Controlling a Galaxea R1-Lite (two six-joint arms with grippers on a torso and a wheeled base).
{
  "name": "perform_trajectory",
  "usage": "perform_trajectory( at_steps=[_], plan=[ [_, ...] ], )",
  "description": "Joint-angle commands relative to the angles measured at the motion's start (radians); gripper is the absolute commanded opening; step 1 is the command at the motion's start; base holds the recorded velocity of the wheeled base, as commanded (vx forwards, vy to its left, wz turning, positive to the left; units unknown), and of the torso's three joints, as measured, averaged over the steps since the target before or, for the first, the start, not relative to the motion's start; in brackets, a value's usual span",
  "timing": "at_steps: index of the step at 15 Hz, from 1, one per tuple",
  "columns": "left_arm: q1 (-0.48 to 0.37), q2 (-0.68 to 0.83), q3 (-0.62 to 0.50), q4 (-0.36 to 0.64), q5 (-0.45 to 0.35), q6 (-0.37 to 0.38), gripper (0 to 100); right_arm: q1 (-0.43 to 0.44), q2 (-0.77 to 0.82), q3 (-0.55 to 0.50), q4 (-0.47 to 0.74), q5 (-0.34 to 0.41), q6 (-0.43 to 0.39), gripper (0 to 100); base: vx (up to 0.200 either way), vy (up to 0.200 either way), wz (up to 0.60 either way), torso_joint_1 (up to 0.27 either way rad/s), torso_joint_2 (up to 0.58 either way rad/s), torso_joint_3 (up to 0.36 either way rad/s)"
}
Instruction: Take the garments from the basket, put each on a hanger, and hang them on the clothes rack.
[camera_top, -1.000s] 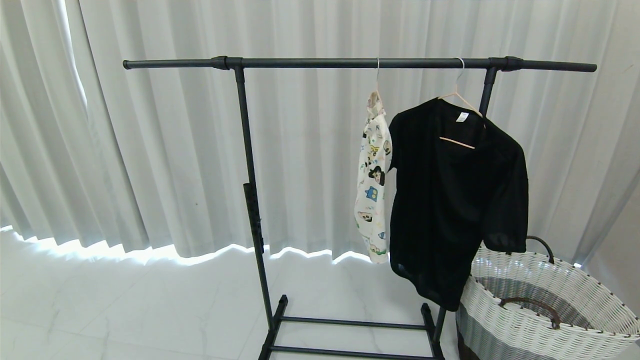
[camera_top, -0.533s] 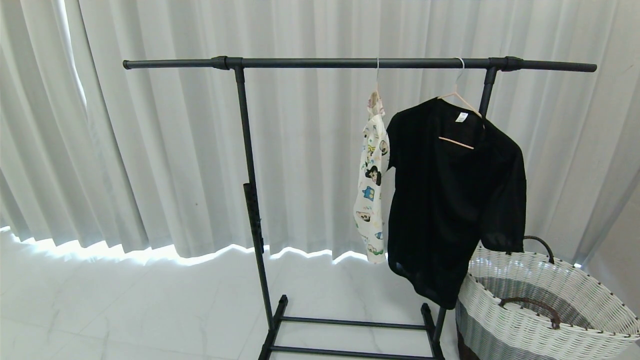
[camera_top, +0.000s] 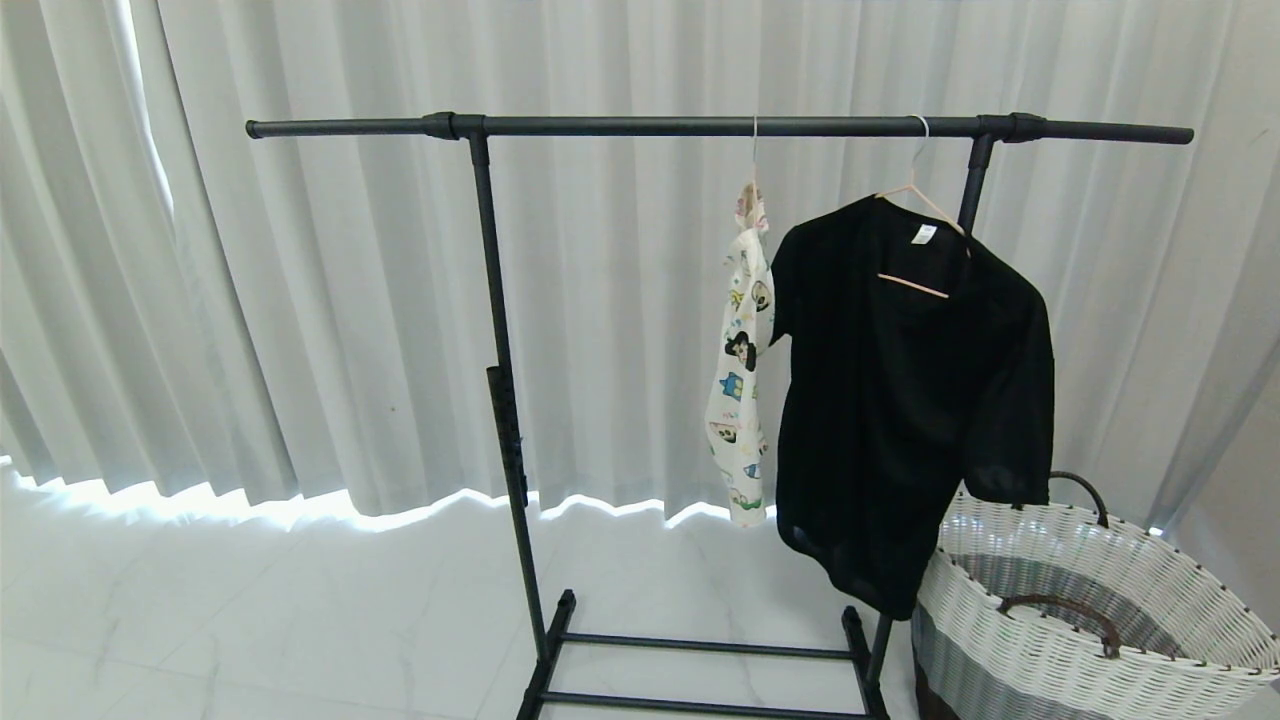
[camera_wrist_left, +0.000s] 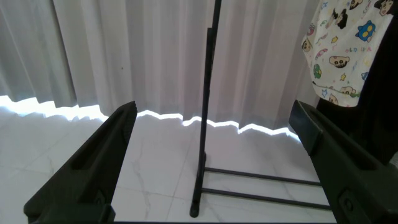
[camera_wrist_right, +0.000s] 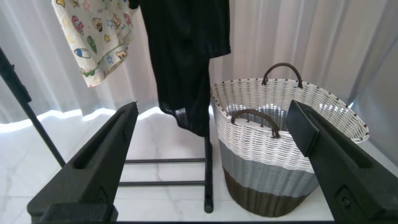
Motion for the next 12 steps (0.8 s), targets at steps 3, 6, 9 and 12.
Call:
perform_trajectory(
  at_steps=[3, 6, 9, 12],
  plan=[
    [0.000, 0.000, 0.000, 0.000, 0.001, 0.000, 100, 0.001, -0.001, 0.000, 0.000, 0.000, 0.000, 100, 0.000, 0.000, 0.00, 0.000, 0.00, 0.000],
    [0.000, 0.000, 0.000, 0.000, 0.001, 0.000, 100, 0.001, -0.001, 0.000, 0.000, 0.000, 0.000, 100, 0.000, 0.000, 0.00, 0.000, 0.00, 0.000],
    [0.000, 0.000, 0.000, 0.000, 0.001, 0.000, 100, 0.001, -0.001, 0.000, 0.000, 0.000, 0.000, 100, 0.000, 0.000, 0.00, 0.000, 0.00, 0.000],
    [0.000, 0.000, 0.000, 0.000, 0.001, 0.000, 100, 0.001, -0.001, 0.000, 0.000, 0.000, 0.000, 100, 0.000, 0.000, 0.00, 0.000, 0.00, 0.000]
  ],
)
